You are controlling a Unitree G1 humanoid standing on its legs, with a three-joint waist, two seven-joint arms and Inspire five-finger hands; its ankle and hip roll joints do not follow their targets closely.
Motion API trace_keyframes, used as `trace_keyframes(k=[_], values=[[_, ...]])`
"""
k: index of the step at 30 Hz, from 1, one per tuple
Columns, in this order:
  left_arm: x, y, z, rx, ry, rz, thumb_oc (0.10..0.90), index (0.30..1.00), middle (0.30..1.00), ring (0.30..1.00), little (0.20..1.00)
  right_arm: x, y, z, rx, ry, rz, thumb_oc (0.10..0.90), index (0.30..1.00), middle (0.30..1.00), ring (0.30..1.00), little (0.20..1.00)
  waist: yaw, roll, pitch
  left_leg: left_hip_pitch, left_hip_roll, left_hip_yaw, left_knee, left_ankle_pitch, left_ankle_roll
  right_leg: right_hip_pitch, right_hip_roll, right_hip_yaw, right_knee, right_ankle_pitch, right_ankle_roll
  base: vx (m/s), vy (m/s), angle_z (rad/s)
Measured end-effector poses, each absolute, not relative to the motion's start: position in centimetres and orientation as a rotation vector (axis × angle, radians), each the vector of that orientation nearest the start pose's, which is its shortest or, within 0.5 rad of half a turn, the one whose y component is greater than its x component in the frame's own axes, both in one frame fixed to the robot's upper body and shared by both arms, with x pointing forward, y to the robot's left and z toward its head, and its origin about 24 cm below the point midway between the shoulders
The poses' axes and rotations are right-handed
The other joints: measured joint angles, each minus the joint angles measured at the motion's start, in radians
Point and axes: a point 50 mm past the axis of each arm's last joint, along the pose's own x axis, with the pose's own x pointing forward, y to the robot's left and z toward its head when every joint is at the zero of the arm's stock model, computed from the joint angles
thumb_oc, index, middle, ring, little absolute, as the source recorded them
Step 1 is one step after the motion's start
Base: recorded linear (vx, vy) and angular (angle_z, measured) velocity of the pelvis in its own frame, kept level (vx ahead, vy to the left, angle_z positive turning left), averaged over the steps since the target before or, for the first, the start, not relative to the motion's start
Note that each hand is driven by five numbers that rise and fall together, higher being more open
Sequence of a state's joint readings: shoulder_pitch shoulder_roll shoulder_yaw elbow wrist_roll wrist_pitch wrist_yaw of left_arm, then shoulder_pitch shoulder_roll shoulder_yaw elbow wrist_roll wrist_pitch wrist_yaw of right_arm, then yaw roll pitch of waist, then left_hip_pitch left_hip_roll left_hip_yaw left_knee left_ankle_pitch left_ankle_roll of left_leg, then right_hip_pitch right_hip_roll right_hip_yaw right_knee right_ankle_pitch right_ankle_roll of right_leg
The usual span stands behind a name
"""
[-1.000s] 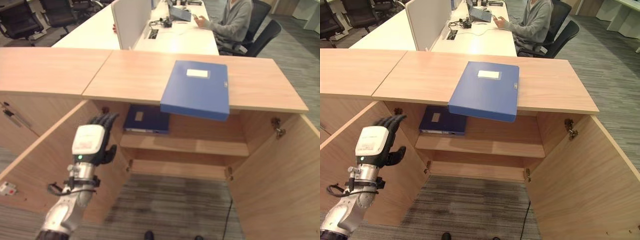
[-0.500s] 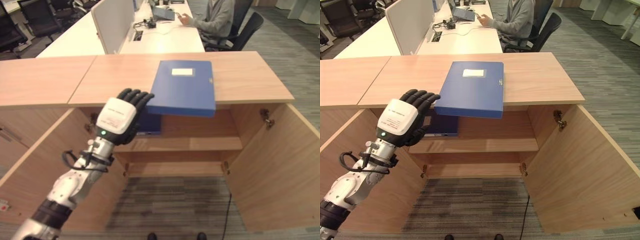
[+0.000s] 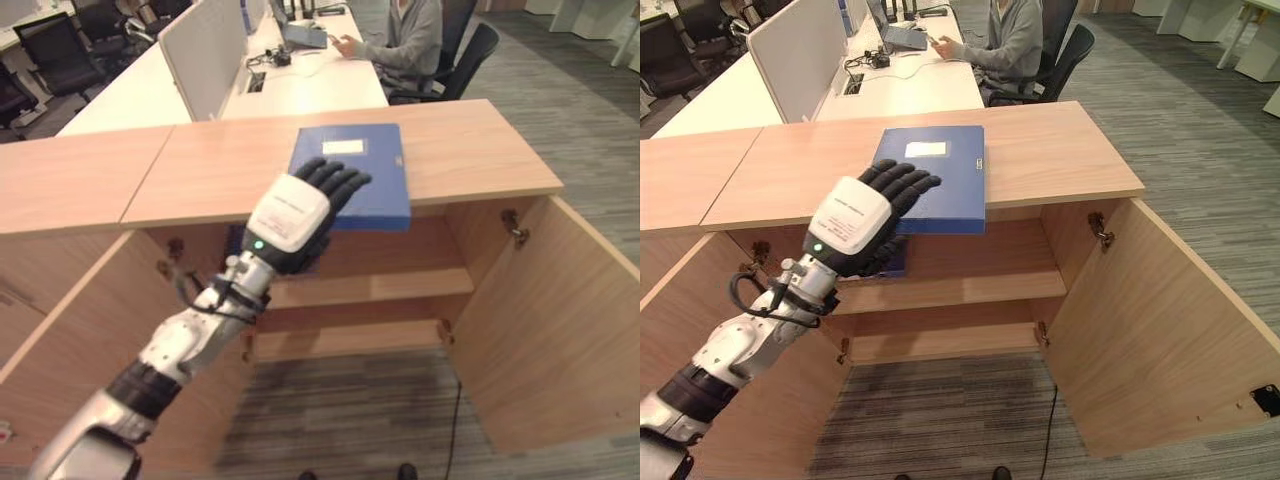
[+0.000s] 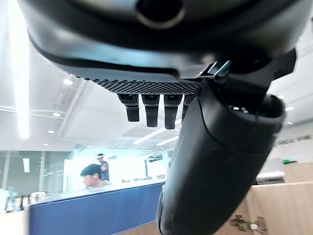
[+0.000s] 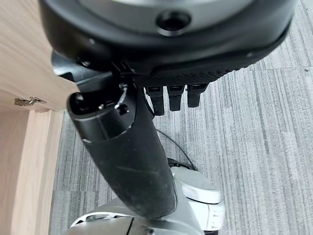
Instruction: Put the empty folder in the office cabinet
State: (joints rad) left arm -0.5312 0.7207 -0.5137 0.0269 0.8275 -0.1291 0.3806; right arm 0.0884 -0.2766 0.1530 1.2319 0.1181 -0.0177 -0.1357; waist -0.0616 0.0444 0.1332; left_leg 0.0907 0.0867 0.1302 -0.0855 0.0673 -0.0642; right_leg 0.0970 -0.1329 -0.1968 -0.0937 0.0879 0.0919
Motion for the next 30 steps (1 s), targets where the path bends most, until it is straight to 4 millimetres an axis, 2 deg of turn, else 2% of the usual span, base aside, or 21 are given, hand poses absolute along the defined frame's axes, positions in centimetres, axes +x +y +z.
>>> trace_keyframes(k=[3, 10, 14, 22, 30], values=[[30.5, 13.5, 16.2, 1.461, -0.890, -0.111, 0.800, 0.900, 0.900, 0.900, 0.900, 5.7, -25.5, -16.1, -0.315, 1.276, -0.234, 0.800, 0.900, 0.900, 0.900, 0.900, -0.021, 0.003, -0.002, 0.000, 0.002, 0.001, 0.000, 0.001, -0.001, 0.000, 0.002, 0.001, 0.000, 0.001, -0.001, 0.00, 0.000, 0.00], [32.2, 12.6, 15.1, 1.452, -0.810, -0.127, 0.800, 0.900, 0.900, 0.900, 0.900, 5.7, -25.7, -16.0, -0.328, 1.277, -0.235, 0.800, 0.900, 0.900, 0.900, 0.900, -0.028, 0.005, -0.003, 0.001, 0.004, 0.001, 0.000, 0.003, -0.002, 0.000, 0.005, 0.002, 0.000, 0.004, -0.002, 0.00, 0.000, 0.00], [33.0, 13.4, 14.6, 1.480, -0.745, -0.109, 0.800, 0.900, 0.900, 0.900, 0.900, 5.7, -25.7, -16.0, -0.328, 1.275, -0.235, 0.800, 0.900, 0.900, 0.900, 0.900, -0.046, -0.001, -0.004, 0.002, 0.008, 0.002, 0.000, 0.005, -0.004, 0.000, 0.008, 0.003, 0.005, 0.006, -0.004, 0.00, 0.000, 0.00], [34.4, 14.9, 13.4, 1.536, -0.617, -0.072, 0.800, 0.900, 0.900, 0.900, 0.900, 5.3, -25.9, -16.1, -0.335, 1.293, -0.239, 0.800, 0.900, 0.900, 0.900, 0.900, -0.048, -0.022, -0.008, 0.004, 0.018, 0.007, 0.000, 0.008, -0.010, -0.001, 0.018, 0.010, 0.005, 0.009, -0.009, 0.00, 0.000, -0.02], [34.8, 15.6, 12.9, 1.522, -0.547, -0.040, 0.800, 0.900, 0.900, 0.900, 0.900, 5.3, -25.8, -16.1, -0.338, 1.288, -0.232, 0.800, 0.900, 0.900, 0.900, 0.900, -0.050, -0.034, -0.008, 0.004, 0.019, 0.015, 0.000, 0.008, -0.010, -0.006, 0.018, 0.018, 0.000, 0.011, -0.011, 0.00, 0.000, -0.01]])
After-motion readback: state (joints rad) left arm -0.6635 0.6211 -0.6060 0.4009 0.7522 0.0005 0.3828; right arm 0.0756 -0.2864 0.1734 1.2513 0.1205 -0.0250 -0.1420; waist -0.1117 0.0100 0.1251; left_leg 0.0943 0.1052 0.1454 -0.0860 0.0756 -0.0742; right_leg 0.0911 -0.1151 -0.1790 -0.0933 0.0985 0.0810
